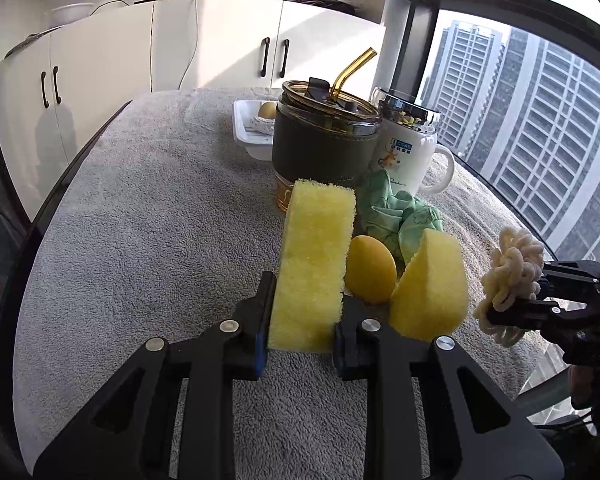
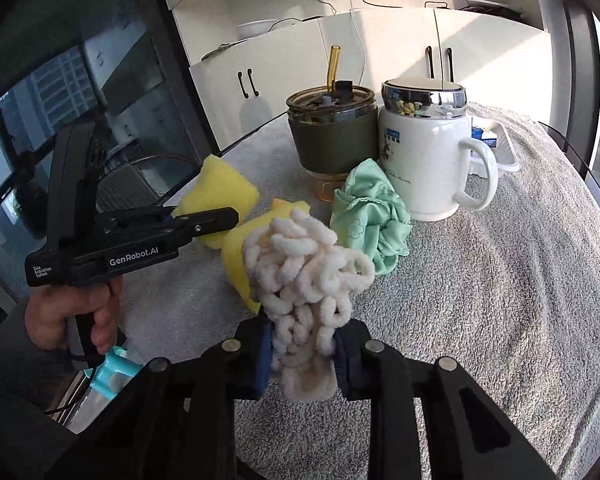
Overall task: Organize soft objects
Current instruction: 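Grasp a yellow rectangular sponge with the left tool while the right tool grasps the white loofah, then carry the yellow sponge and white loofah over the white tray with both tools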
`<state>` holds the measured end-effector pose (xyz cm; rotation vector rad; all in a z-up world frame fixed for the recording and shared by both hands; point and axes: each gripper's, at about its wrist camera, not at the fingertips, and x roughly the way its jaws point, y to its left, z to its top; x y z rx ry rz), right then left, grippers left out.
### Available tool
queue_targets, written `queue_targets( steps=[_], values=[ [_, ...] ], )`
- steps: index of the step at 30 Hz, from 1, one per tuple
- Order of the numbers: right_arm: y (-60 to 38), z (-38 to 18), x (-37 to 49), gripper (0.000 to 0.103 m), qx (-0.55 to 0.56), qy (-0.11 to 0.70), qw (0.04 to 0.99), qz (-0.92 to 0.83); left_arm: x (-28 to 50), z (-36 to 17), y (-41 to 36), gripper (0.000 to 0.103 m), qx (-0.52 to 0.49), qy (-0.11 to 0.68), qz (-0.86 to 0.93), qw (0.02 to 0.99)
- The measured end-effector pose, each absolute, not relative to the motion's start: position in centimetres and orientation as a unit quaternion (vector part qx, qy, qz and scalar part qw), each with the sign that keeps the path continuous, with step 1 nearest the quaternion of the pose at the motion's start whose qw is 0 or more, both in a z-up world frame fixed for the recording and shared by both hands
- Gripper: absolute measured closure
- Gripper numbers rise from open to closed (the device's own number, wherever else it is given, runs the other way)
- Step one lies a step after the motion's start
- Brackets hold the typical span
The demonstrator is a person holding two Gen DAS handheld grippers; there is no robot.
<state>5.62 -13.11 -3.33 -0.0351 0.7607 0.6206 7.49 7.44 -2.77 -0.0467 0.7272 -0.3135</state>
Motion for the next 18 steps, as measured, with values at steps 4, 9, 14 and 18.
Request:
queue_targets(
  steps=[4,9,14,18],
  values=[
    [-15.1,-3.2,6.1,0.076,-0.009,0.376,0.885,0.276,7.3,-2.3,7.6,0.081,-0.022,0.354,-0.151,0.923],
    [-17.9,-2.4,6.6,0.076,0.002,0.382,0.889,0.253,6.7,-0.9,7.8,0.081,-0.018,0.348,-0.148,0.926],
    [-20.3,0.1,7.6,0.076,-0.020,0.368,0.900,0.232,7.7,1.1,9.0,0.081,-0.013,0.339,-0.142,0.930],
    [-22.2,2.8,9.3,0.076,-0.063,0.355,0.908,0.213,9.6,2.9,10.0,0.081,0.017,0.334,-0.134,0.933]
  ],
)
